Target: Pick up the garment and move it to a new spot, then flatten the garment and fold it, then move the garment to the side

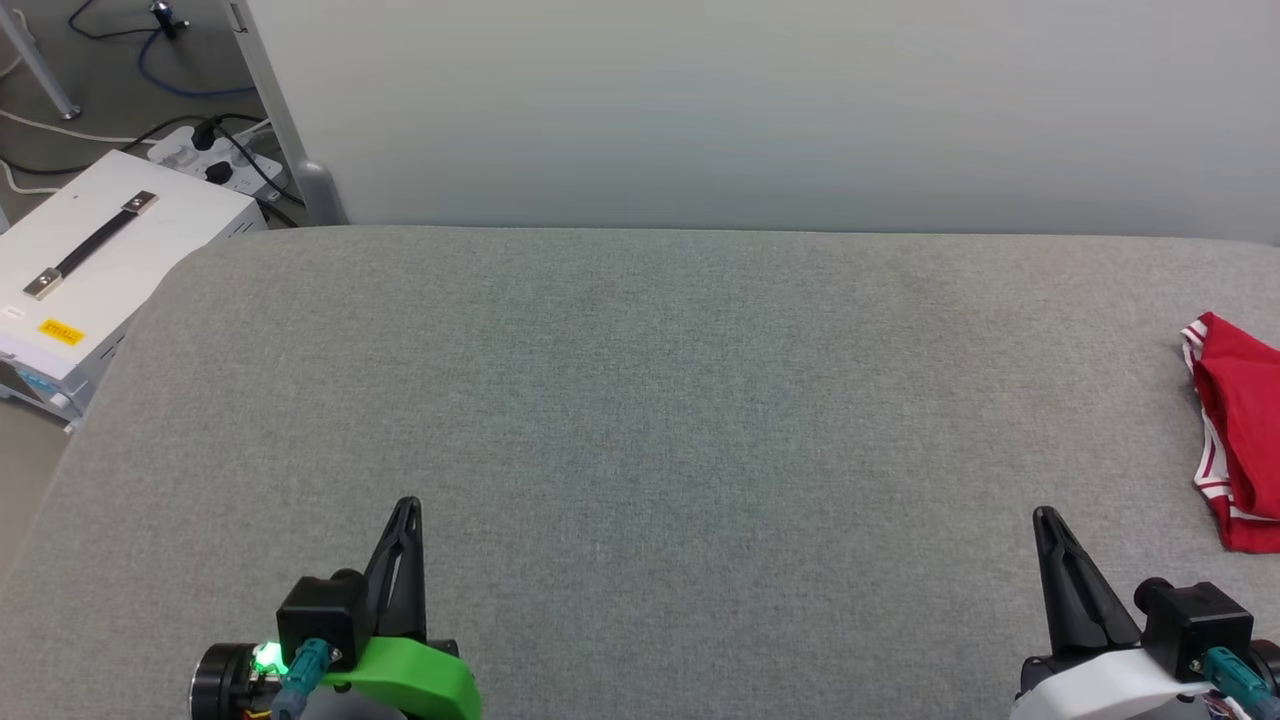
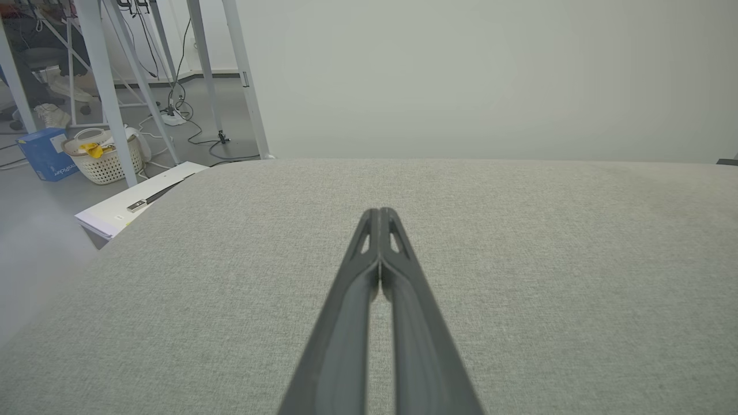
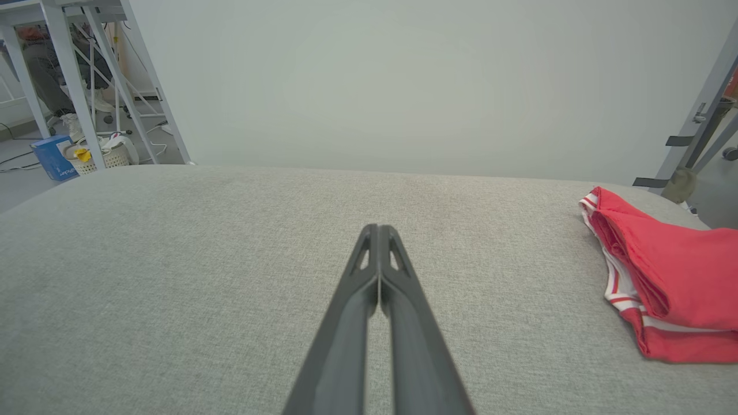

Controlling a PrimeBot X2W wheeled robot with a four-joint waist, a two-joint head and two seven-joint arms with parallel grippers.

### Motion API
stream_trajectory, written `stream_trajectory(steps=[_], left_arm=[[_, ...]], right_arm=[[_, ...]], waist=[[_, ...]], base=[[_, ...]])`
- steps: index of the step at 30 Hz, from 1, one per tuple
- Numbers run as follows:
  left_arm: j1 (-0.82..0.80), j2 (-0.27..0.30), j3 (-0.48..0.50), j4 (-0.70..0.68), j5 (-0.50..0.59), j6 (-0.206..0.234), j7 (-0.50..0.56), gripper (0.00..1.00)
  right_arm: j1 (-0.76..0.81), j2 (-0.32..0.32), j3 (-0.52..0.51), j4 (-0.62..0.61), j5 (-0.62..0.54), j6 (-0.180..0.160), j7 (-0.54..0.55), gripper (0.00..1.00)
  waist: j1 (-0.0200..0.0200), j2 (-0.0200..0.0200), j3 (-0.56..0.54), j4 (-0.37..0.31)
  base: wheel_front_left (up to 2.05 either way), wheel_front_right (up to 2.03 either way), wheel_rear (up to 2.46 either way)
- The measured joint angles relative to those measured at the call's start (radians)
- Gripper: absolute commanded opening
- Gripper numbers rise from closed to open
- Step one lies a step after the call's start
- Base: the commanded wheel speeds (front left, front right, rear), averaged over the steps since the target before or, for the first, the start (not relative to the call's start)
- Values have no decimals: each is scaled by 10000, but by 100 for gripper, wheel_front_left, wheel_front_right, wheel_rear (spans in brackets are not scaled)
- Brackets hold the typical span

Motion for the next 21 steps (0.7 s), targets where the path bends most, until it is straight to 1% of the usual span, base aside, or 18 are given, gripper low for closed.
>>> stream_trajectory(steps=[21], left_arm=[[-120, -4, 130, -121, 209, 79, 439, 0]], right_arm=[[-292, 4, 71, 10, -176, 0, 418, 0]], waist=[[1, 1, 32, -67]], base=[[0, 0, 0]])
